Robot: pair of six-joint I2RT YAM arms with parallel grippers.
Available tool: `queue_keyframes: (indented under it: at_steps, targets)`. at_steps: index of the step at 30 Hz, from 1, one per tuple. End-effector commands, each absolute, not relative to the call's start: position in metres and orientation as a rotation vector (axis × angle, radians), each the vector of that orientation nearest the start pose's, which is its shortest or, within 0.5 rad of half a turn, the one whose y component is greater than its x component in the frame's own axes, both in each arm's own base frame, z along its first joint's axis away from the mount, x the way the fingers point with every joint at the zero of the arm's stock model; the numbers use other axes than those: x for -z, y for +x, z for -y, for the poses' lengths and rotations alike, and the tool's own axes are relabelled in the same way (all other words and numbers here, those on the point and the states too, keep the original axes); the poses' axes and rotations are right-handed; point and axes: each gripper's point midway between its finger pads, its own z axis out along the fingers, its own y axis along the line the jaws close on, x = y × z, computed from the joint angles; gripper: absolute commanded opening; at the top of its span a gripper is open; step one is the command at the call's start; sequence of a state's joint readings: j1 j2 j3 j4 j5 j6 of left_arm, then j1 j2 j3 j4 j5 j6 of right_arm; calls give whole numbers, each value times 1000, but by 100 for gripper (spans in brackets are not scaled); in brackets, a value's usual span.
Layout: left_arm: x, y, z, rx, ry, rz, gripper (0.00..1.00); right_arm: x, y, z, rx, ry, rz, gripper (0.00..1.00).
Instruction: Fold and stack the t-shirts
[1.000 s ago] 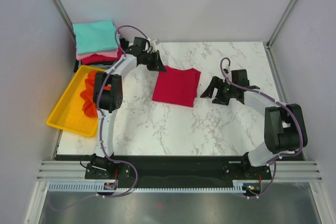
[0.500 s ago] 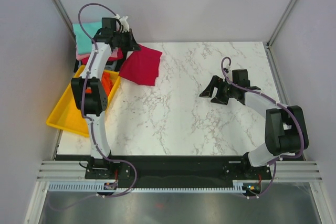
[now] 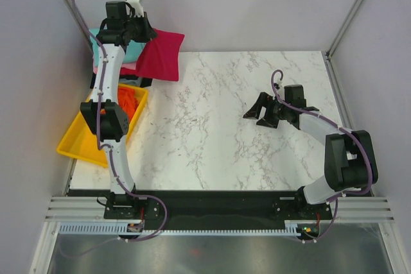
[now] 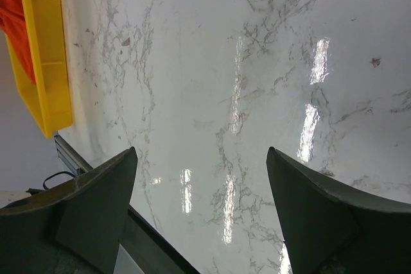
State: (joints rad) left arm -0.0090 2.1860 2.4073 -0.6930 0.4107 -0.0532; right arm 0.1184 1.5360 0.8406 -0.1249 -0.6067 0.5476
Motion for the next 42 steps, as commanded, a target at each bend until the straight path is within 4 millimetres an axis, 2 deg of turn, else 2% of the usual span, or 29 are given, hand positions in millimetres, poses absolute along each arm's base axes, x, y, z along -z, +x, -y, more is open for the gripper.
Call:
queue_keyframes:
  at_steps: [1, 6, 9, 13, 18, 21, 26, 32, 36, 39, 42]
  targets:
    - [-347, 595, 41, 330, 214, -1877, 2, -106, 339, -163, -1072, 185, -2376, 90]
    - [-366, 600, 11, 299, 166, -1816, 2, -105, 337, -163, -1081, 191, -2378, 90]
    - [-376, 602, 2, 311, 157, -1775, 2, -104, 338, -164, -1087, 193, -2375, 90]
    - [-385, 604, -6, 297, 142, -1745, 2, -102, 338, -164, -1093, 199, -2379, 90]
    - [-415, 602, -12, 286, 133, -1655, 2, -100, 336, -165, -1094, 198, -2384, 90]
    - [-425, 600, -18, 295, 126, -1624, 2, -99, 335, -166, -1097, 198, -2389, 90]
    - [-420, 601, -26, 297, 111, -1631, 2, -97, 335, -167, -1098, 199, -2396, 90]
    - [-438, 597, -41, 301, 94, -1582, 2, -94, 333, -170, -1099, 194, -2405, 89]
    - [-441, 595, -51, 300, 84, -1570, 2, -92, 332, -171, -1097, 190, -2411, 89]
    - [-445, 592, -55, 320, 84, -1559, 2, -91, 332, -171, -1095, 190, -2415, 90]
    - [-459, 586, -53, 324, 111, -1528, 2, -88, 332, -172, -1092, 189, -2422, 89]
